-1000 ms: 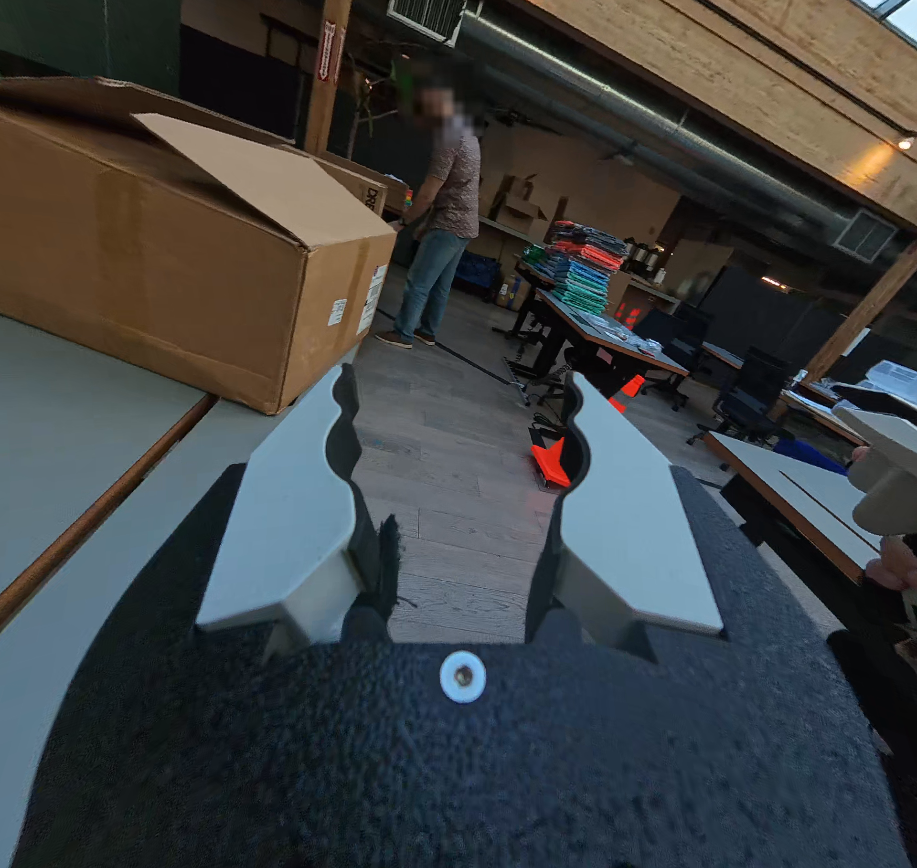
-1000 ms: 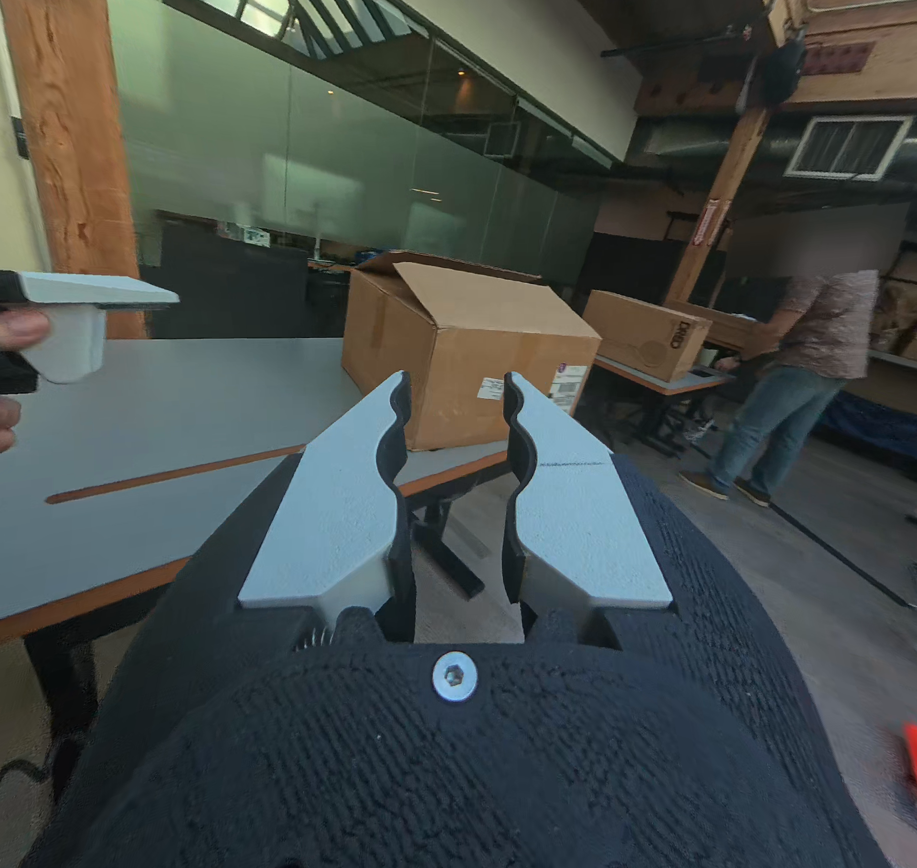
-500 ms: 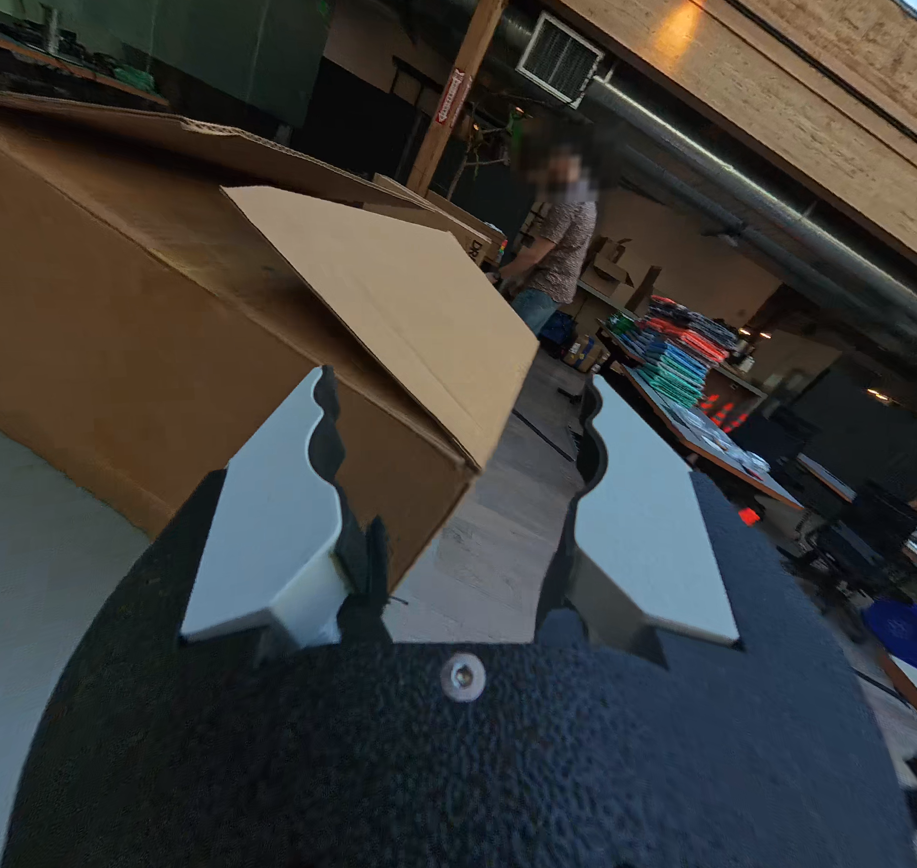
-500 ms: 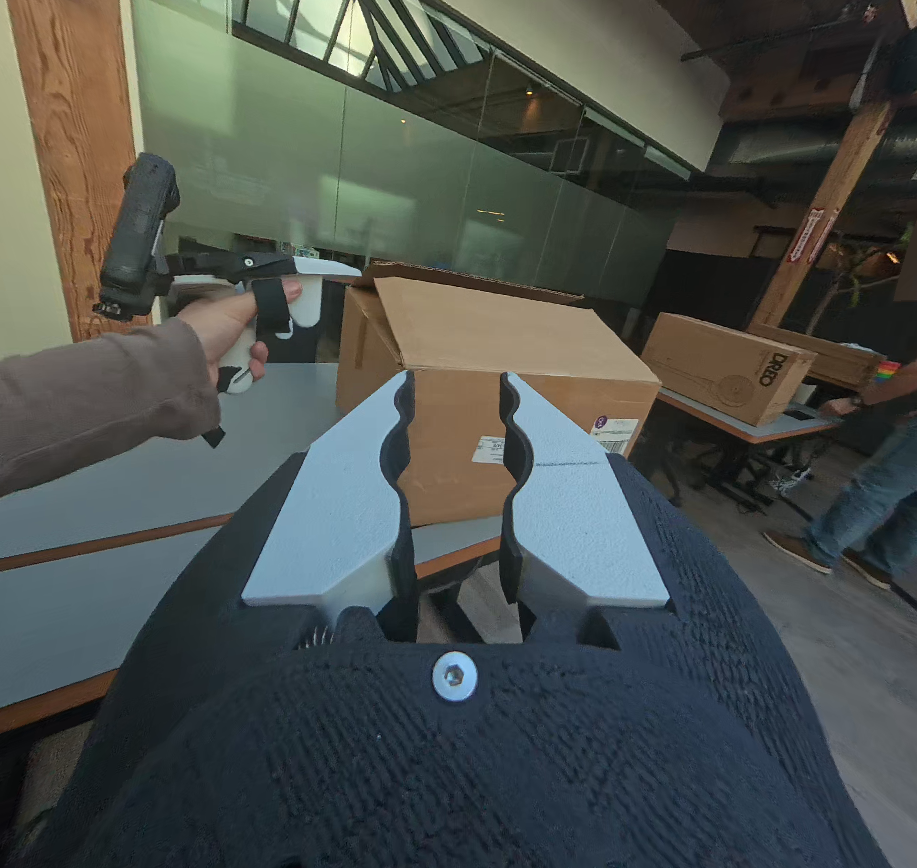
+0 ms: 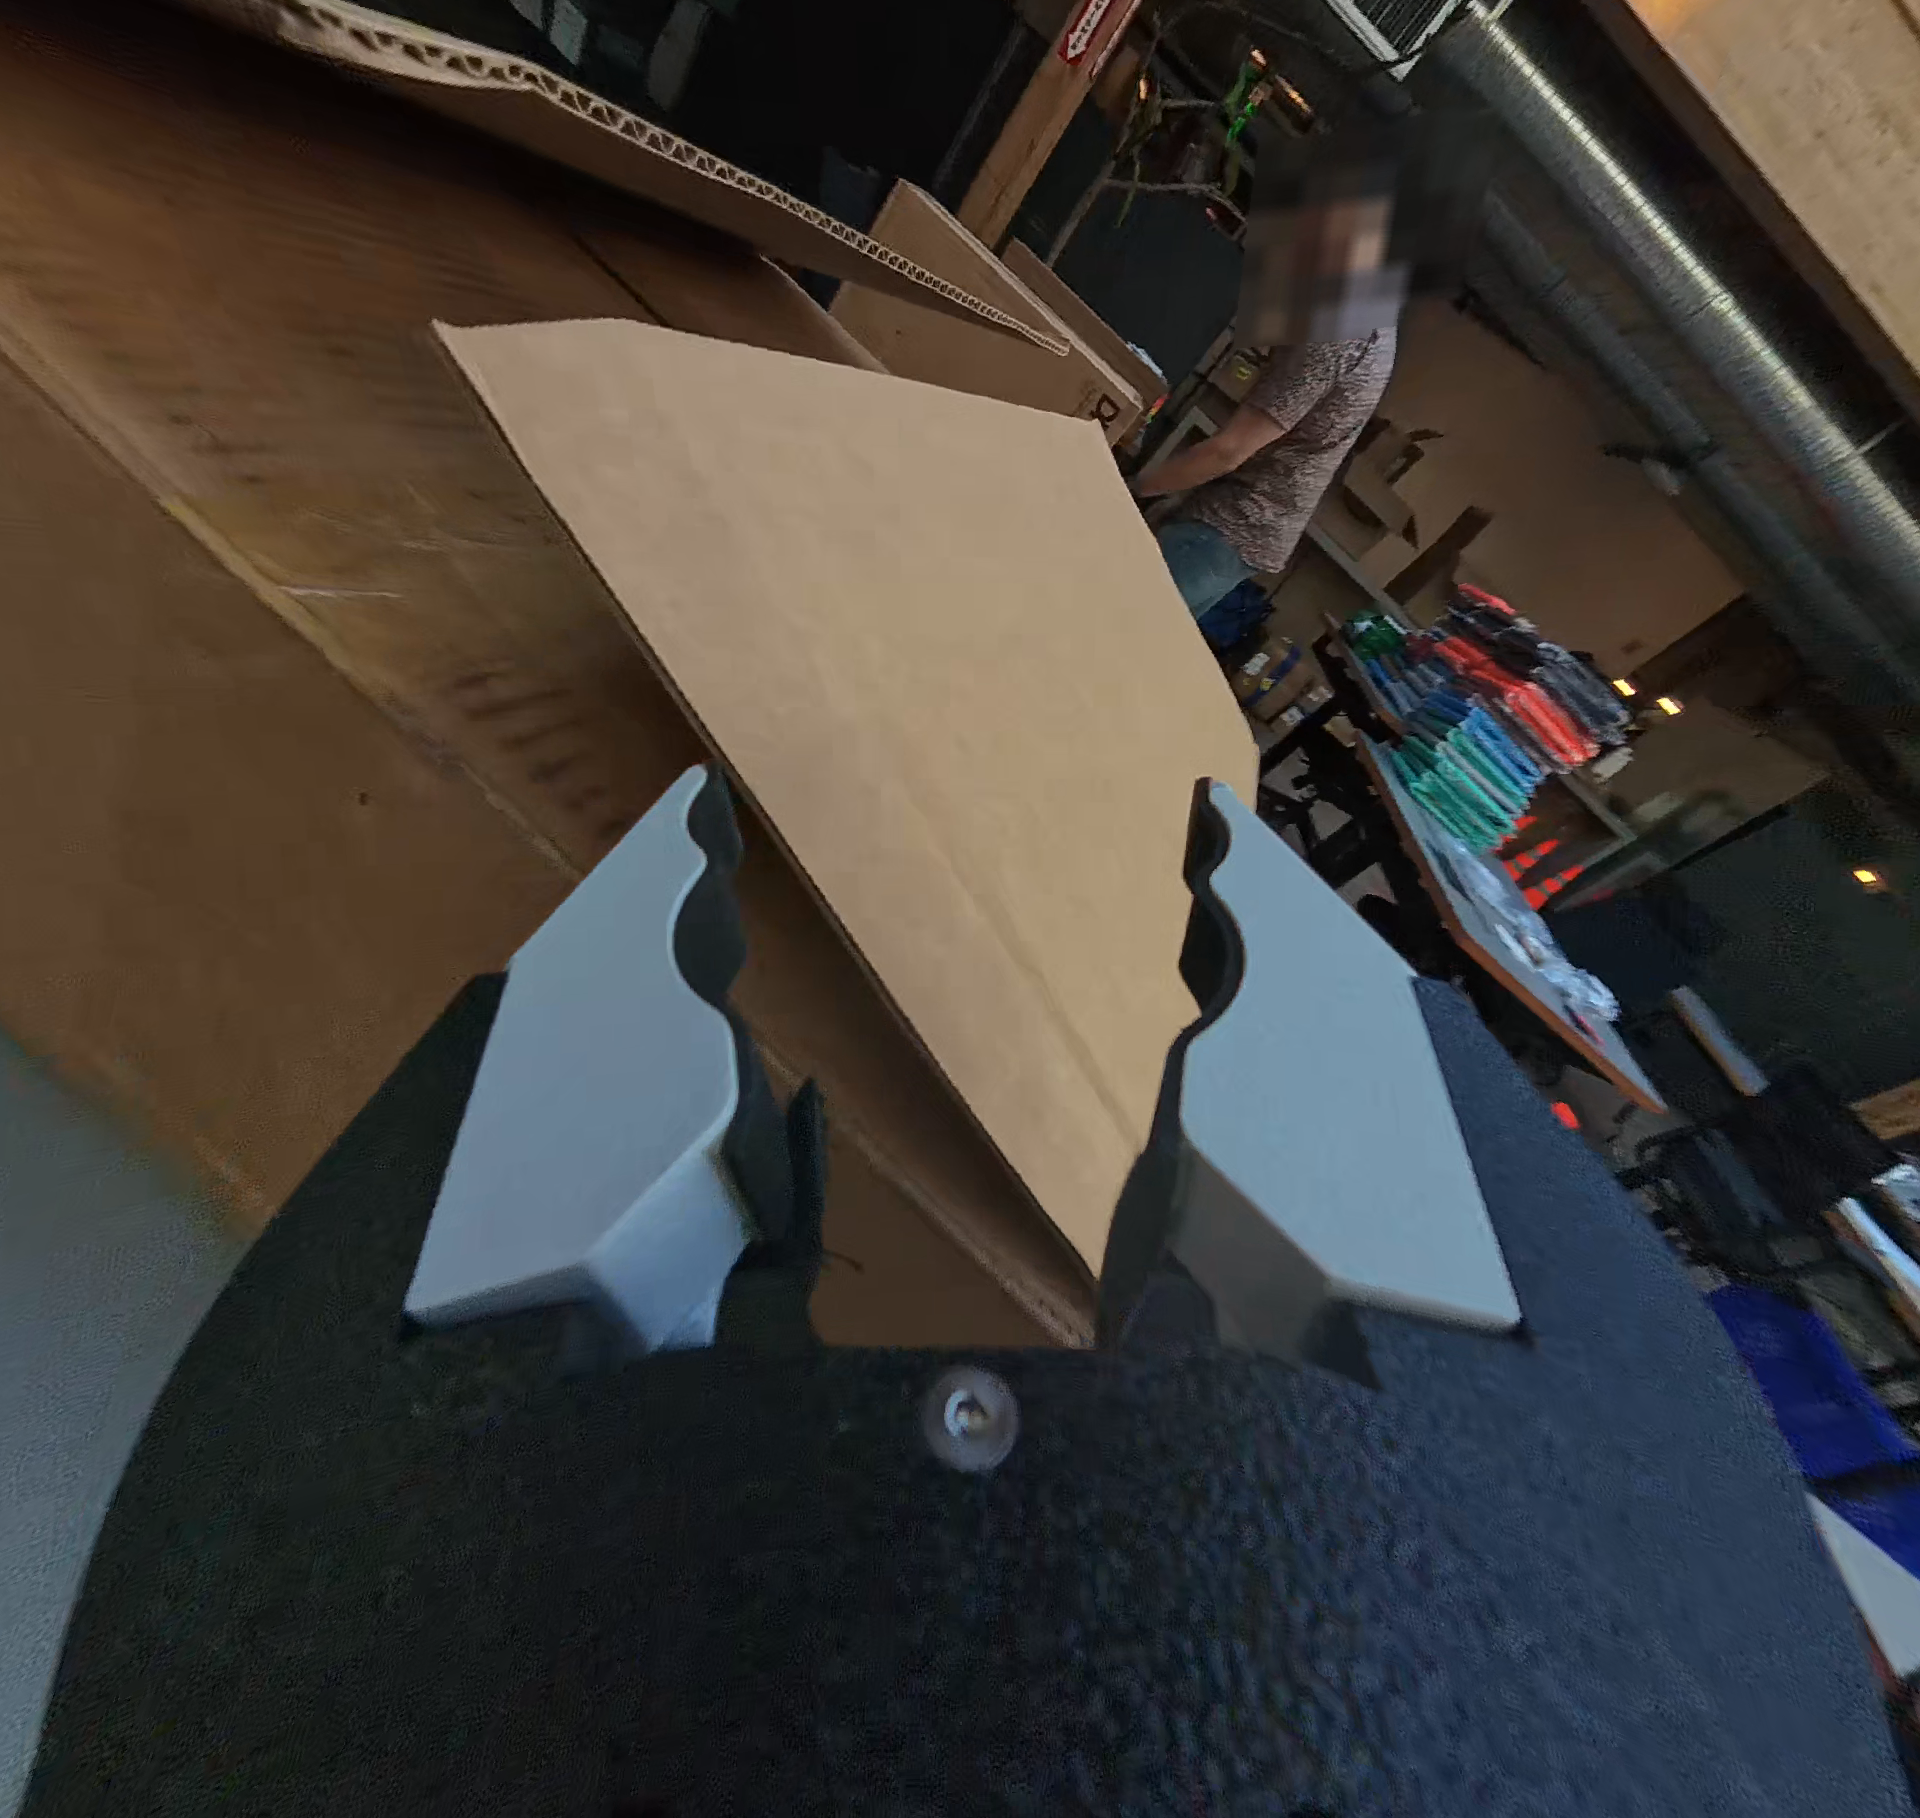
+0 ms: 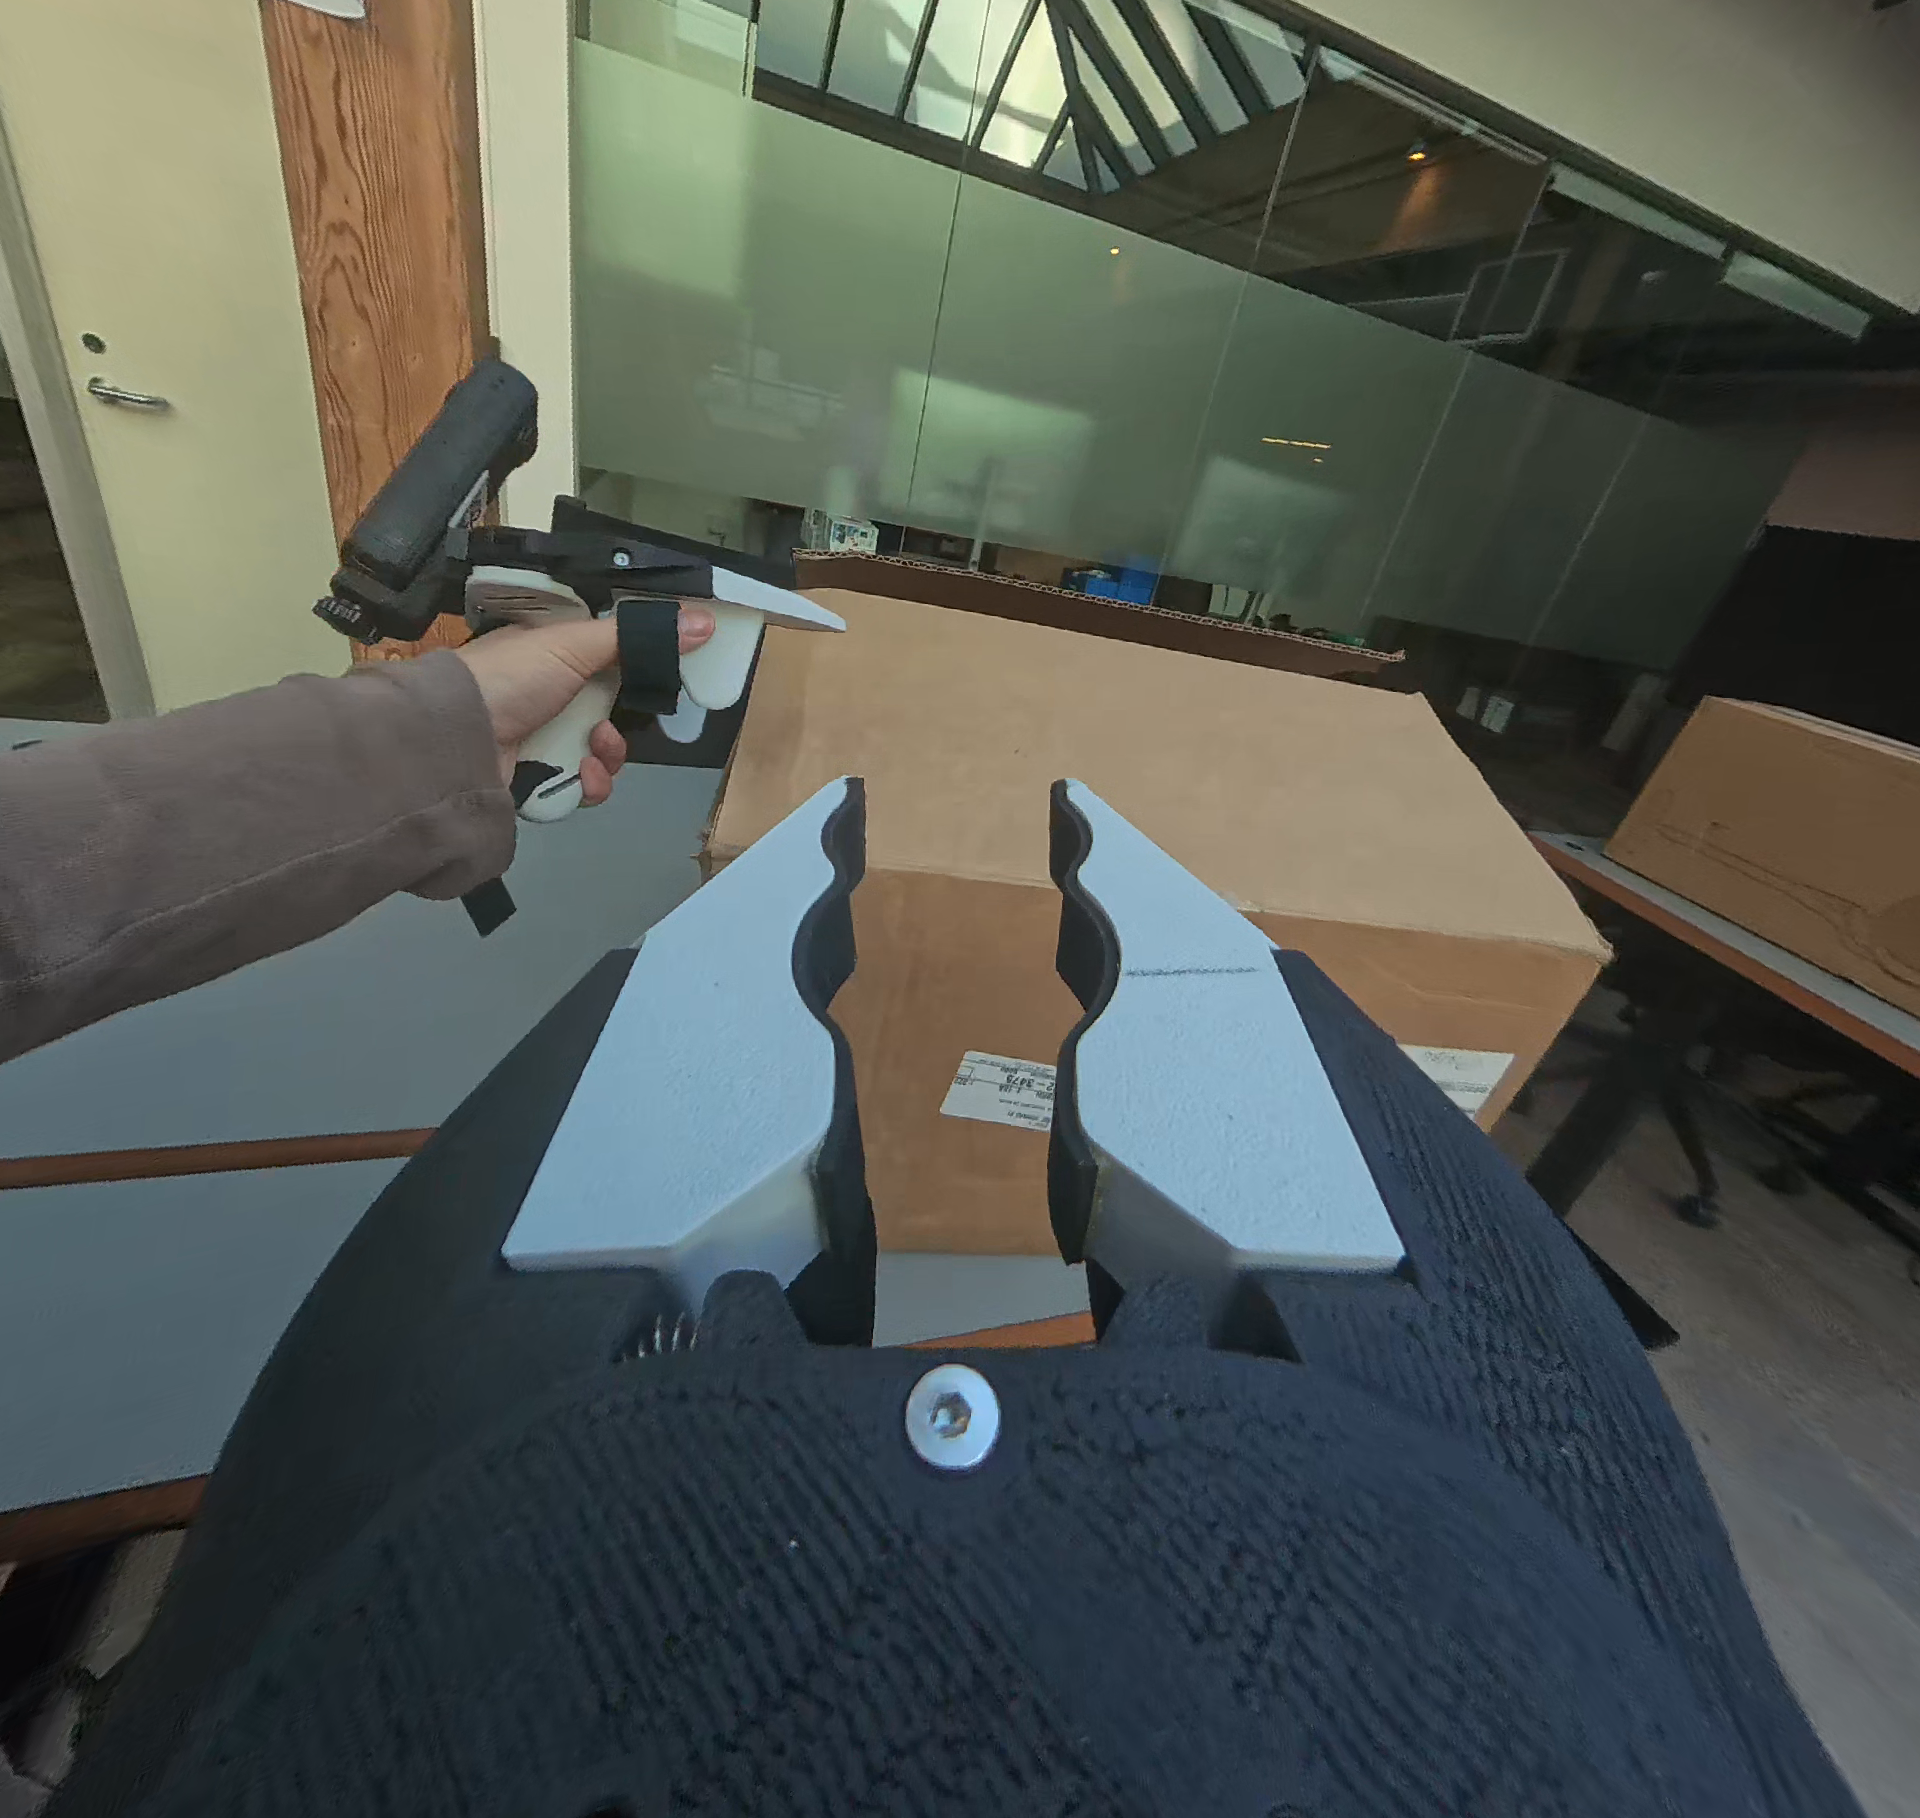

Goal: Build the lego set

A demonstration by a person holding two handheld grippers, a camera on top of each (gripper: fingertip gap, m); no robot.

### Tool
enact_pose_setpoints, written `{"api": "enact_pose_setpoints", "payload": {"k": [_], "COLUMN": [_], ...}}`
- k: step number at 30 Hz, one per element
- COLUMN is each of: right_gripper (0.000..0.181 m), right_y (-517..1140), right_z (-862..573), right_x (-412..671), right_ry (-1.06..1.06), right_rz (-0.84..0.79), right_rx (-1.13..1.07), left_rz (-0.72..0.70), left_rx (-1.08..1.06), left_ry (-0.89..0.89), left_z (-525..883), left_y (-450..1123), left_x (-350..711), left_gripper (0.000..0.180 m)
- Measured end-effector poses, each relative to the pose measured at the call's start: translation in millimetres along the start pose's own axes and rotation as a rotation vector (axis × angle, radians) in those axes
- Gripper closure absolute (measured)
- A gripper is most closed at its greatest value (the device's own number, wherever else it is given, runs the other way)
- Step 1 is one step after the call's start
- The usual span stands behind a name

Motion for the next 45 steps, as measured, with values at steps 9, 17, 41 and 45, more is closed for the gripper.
{"api": "enact_pose_setpoints", "payload": {"k": [9, 17, 41, 45], "right_gripper": [0.144, 0.082, 0.169, 0.169], "right_y": [26.0, 4.2, 14.5, 13.3], "right_z": [1.7, -6.3, 17.0, 18.3], "right_x": [1.4, 66.1, 7.4, 4.0], "right_ry": [0.003, -0.641, -1.062, -1.055], "right_rz": [-0.046, -0.229, 0.221, 0.229], "right_rx": [-0.02, 0.053, 0.24, 0.208], "left_rz": [-0.059, 0.07, 0.025, 0.365], "left_rx": [-0.374, -0.63, 0.023, 0.185], "left_ry": [0.219, 1.103, 1.341, 1.497], "left_z": [-61.1, -155.7, -36.9, 27.3], "left_y": [-35.6, -81.9, 4.6, 61.0], "left_x": [24.9, -51.4, 86.4, 109.5], "left_gripper": [0.176, 0.179, 0.101, 0.107]}}
Point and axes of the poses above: each gripper's, where its closed fingertips meet, y out along the fingers, x out of its top, z = x × y across the jaws, the point moved 5 cm from there along -y, back along the fingers, and after that the axes turned 5 degrees about -y, right-handed, at the moved point
